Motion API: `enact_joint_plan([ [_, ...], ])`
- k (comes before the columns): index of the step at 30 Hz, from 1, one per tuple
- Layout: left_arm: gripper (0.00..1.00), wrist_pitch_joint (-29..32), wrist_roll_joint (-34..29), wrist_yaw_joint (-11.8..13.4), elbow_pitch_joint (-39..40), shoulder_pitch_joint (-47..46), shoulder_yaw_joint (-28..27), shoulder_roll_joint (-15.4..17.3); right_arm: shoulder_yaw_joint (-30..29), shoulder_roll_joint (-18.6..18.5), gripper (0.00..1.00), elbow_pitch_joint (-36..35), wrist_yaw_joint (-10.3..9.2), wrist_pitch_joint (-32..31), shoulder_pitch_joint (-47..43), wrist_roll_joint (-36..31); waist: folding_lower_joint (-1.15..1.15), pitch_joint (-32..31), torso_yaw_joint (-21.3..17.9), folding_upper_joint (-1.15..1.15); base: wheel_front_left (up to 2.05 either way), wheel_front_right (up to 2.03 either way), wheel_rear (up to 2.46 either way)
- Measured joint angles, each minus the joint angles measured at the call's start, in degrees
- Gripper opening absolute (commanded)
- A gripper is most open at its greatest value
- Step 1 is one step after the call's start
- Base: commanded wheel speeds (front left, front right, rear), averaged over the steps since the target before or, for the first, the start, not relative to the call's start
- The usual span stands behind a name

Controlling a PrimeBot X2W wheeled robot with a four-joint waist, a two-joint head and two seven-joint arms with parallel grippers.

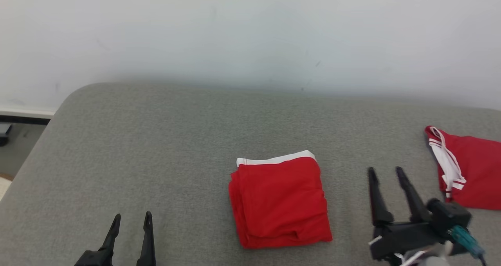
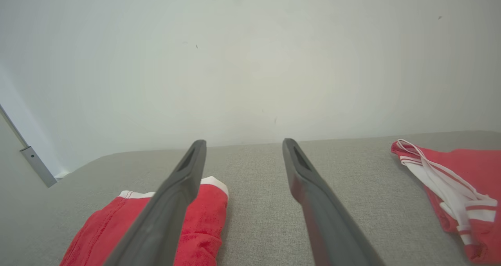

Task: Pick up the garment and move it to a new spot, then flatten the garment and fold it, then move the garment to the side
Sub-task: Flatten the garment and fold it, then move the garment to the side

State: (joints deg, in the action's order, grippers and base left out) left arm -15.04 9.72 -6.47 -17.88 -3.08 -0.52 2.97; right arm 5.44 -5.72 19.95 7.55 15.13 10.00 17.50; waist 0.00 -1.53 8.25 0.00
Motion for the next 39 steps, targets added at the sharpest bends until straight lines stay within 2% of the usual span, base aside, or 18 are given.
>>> enact_joint_plan([
  [5,1.00,0.0,-0.6,0.2,0.7,1.0,-0.8,0.0,-8.0,0.3,1.00,-5.7,0.00,0.0,-5.2,-3.5,0.00,-0.5,-2.4,0.00,0.00,0.00,0.00],
  [11,1.00,0.0,-1.1,0.2,1.0,2.0,-1.4,0.0,-11.2,1.9,1.00,-10.1,0.00,0.0,-10.3,-6.2,0.00,-0.9,-4.6,0.00,0.00,0.00,0.00],
  [19,1.00,0.0,-2.3,0.2,1.7,2.1,-1.5,0.0,-9.4,2.7,1.00,-11.6,0.00,0.0,-15.9,-6.6,0.00,-1.3,-6.4,0.00,0.00,0.00,0.00],
  [27,1.00,0.0,-4.3,0.4,2.2,2.9,-1.3,0.0,-5.6,2.8,1.00,-11.1,0.00,0.0,-17.2,-5.3,0.00,-1.5,-6.5,0.00,0.00,0.00,0.00],
  [39,1.00,0.0,-7.1,0.5,4.0,4.4,-0.1,0.9,-6.2,2.8,1.00,-9.8,0.00,0.0,-17.0,-4.9,0.00,-1.5,-6.2,0.00,0.00,0.00,0.00],
])
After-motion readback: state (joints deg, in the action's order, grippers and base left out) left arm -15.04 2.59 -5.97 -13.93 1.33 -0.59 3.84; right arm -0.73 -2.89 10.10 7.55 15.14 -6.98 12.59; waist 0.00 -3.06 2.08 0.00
